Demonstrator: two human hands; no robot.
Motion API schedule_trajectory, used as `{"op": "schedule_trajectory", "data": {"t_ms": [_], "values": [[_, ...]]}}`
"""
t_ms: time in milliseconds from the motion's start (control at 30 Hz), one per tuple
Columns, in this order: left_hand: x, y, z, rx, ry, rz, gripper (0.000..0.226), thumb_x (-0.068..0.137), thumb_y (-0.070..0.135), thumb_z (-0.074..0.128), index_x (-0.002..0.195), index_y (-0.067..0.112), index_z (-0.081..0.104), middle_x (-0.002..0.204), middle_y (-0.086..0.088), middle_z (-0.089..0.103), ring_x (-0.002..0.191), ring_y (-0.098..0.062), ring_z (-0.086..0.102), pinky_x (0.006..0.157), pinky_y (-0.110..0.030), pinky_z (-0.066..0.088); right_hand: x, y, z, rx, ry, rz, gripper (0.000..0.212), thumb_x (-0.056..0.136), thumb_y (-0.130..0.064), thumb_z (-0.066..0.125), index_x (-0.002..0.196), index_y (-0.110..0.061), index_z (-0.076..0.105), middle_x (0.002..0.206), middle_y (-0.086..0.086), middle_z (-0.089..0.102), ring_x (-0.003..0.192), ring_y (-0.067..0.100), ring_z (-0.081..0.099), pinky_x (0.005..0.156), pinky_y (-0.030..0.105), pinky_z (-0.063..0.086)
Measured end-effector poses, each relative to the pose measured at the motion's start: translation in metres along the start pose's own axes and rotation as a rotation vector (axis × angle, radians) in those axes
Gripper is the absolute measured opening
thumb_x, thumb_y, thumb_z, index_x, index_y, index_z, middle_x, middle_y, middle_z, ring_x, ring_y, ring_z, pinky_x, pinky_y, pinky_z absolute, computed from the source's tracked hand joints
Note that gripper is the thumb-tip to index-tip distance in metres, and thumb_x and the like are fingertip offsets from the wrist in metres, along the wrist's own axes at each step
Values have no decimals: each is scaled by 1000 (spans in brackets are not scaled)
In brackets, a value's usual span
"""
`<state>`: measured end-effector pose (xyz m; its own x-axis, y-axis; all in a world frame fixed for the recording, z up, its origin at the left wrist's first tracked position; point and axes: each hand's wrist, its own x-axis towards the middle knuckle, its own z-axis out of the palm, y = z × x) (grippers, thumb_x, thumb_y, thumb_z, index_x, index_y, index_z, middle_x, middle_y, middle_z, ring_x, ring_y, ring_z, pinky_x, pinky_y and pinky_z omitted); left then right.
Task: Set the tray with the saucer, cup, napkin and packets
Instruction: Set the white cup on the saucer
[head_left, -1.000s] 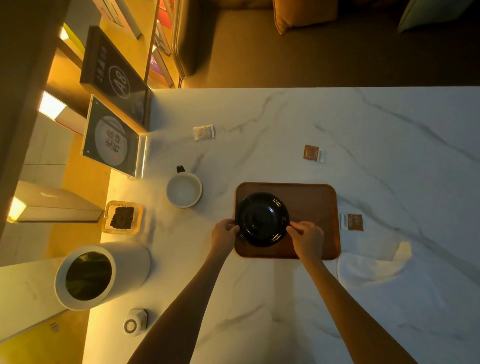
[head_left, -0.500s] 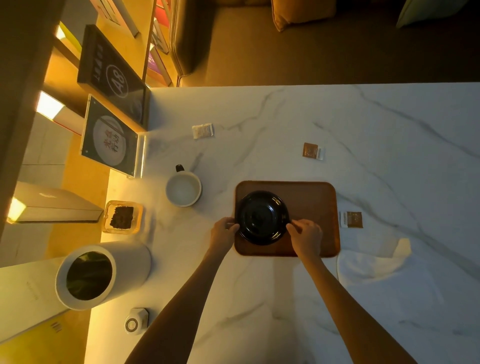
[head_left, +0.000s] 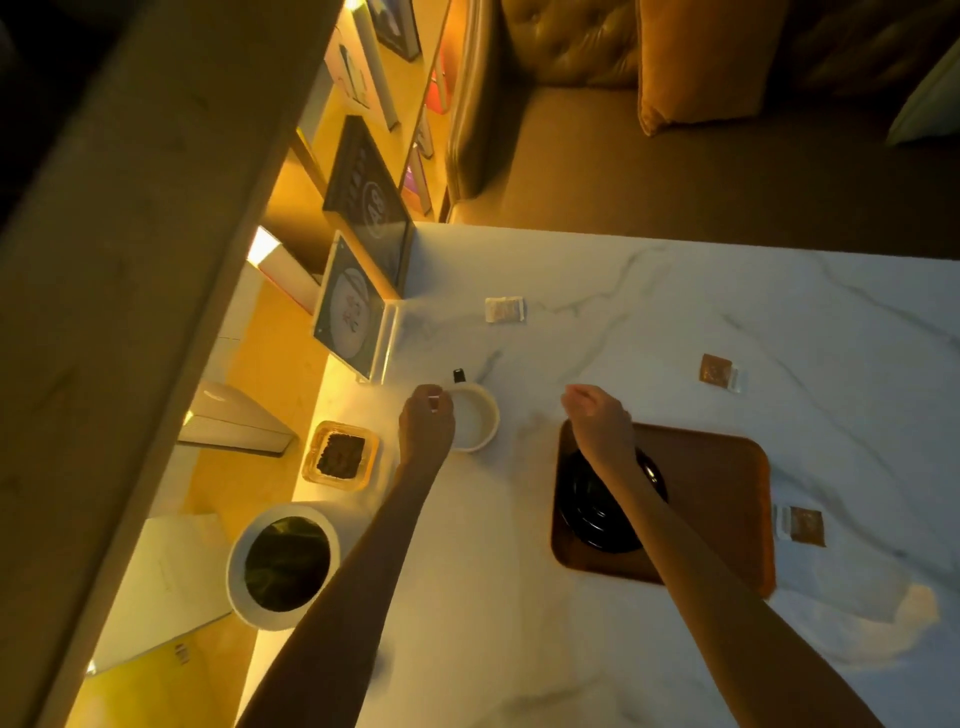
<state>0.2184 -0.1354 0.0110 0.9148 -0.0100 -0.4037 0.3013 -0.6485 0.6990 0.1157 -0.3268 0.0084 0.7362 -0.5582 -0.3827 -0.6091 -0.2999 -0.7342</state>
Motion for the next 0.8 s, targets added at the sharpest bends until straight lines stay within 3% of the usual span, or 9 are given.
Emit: {"op": "schedule_trajectory", "data": {"t_ms": [100,267,433,600,800], "values": [[15,-6,-4,-17,-60,-144,40,96,26,49,132,7,50,131,-20,57,116,-36,55,97,-42,48,15,-24,35,2,-139,59,40,93,-34,54,129,-15,56,128,8,62,116,23,57,91,30,42],[24,-23,4,-67,-177,-214,51,99,26,47,146,11,33,146,-19,43,131,-37,45,107,-49,43,21,-33,79,51,-312,71,52,95,-29,52,143,-14,39,146,10,45,134,27,43,108,40,37],[21,-39,8,-214,-350,-275,46,100,18,40,145,20,32,138,-16,45,107,-31,51,85,-51,54,15,-27,96,173,-379,61,44,95,-12,51,138,-14,42,130,14,54,120,34,52,93,54,52],[21,-46,3,-366,-381,-322,44,99,12,43,142,21,37,138,-15,46,121,-35,51,85,-47,58,15,-26,100,279,-333,139,49,93,-6,53,140,-12,41,134,16,50,121,35,50,88,55,54],[11,-37,2,-371,-341,-277,42,98,8,45,139,19,42,133,-14,47,115,-34,52,78,-43,59,3,-30,86,282,-276,55,46,91,-3,57,136,-6,47,130,19,55,118,36,53,85,57,55]]}}
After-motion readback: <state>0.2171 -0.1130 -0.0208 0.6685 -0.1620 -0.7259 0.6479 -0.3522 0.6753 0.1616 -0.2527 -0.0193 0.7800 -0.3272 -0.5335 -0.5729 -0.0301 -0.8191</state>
